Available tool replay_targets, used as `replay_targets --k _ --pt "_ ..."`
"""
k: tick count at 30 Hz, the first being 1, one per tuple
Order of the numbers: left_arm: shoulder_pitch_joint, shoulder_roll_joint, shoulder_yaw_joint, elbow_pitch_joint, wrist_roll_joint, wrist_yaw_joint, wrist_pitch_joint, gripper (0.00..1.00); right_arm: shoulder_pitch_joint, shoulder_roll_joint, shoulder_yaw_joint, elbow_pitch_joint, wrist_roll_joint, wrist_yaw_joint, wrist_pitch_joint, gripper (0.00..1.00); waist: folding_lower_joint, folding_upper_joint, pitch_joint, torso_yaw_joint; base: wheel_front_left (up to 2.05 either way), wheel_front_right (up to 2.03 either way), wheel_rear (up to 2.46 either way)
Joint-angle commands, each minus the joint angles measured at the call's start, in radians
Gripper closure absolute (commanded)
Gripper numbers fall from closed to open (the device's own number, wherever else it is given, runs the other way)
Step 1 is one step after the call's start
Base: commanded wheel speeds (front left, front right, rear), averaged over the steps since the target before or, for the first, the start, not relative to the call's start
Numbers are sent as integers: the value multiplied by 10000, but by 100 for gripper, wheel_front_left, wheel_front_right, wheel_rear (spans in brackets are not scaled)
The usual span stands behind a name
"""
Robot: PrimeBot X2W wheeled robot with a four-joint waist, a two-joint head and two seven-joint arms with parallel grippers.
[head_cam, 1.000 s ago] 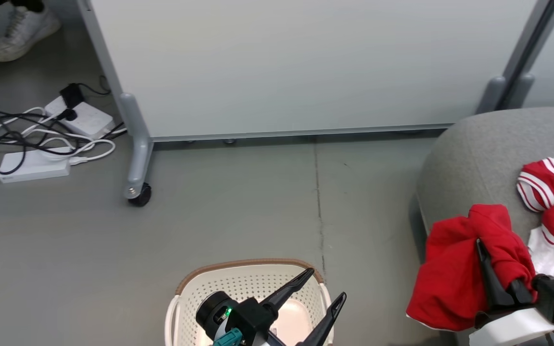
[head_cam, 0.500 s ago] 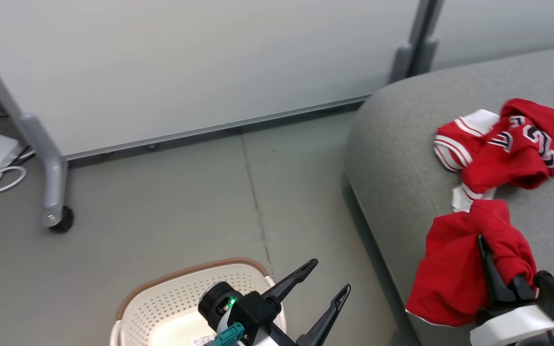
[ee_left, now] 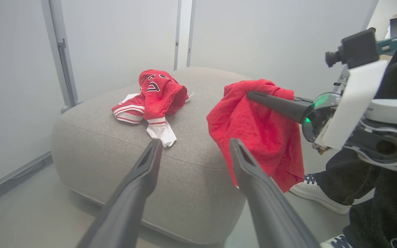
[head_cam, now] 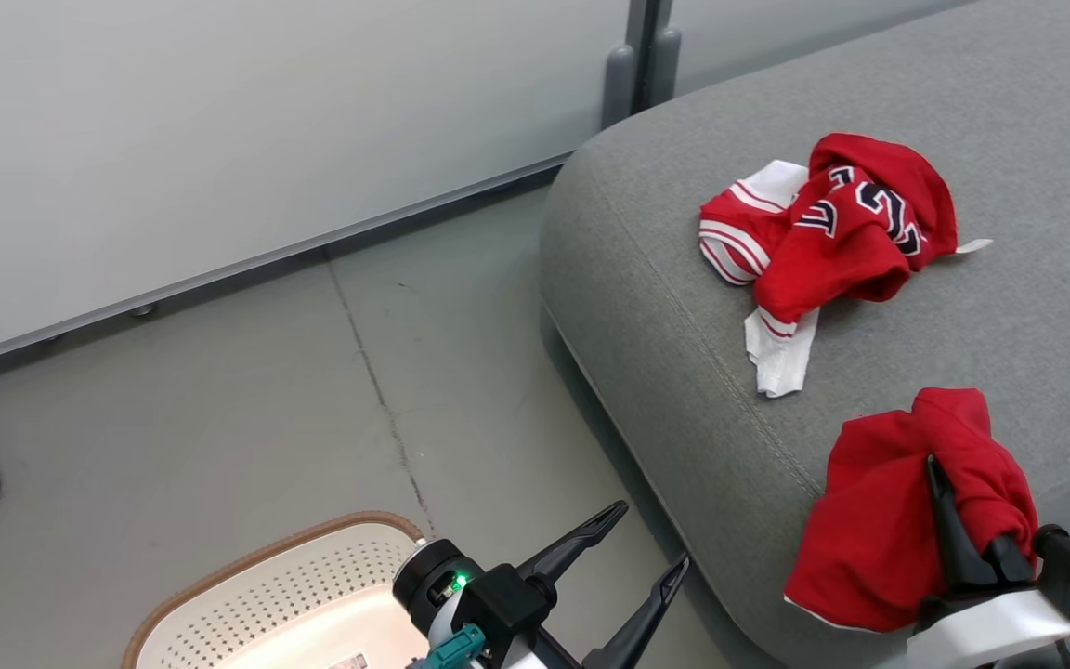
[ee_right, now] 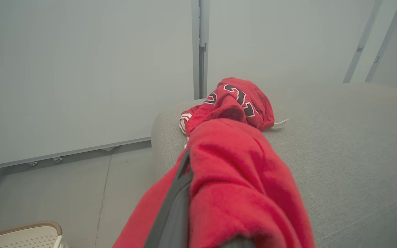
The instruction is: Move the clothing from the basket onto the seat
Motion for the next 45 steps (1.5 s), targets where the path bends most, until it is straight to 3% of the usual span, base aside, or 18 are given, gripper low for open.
replay_targets --k 1,15,20,33,45 --pt "-187 43 16 -10 31 -13 -17 0 -102 -18 -15 -9 -34 -1 -36 100 0 0 48 -78 0 0 0" --pt "-276 139 -108 -11 -30 -13 -17 0 -270 59 -384 -178 130 1 -37 100 0 0 171 21 0 0 0" --pt "-382 187 -135 -28 114 -13 -17 0 -740 -211 -506 -526 -35 -1 -37 100 0 0 347 163 0 0 0" --pt "-1069 660 -325 -334 373 -14 -17 0 -3814 -1812 -907 -1409 -384 1 -37 100 0 0 1802 877 0 0 0" --pt "-2526 1325 -791 -717 362 -14 -17 0 -7317 -3340 -1277 -336 -435 -1 81 100 0 0 3710 1711 0 0 0"
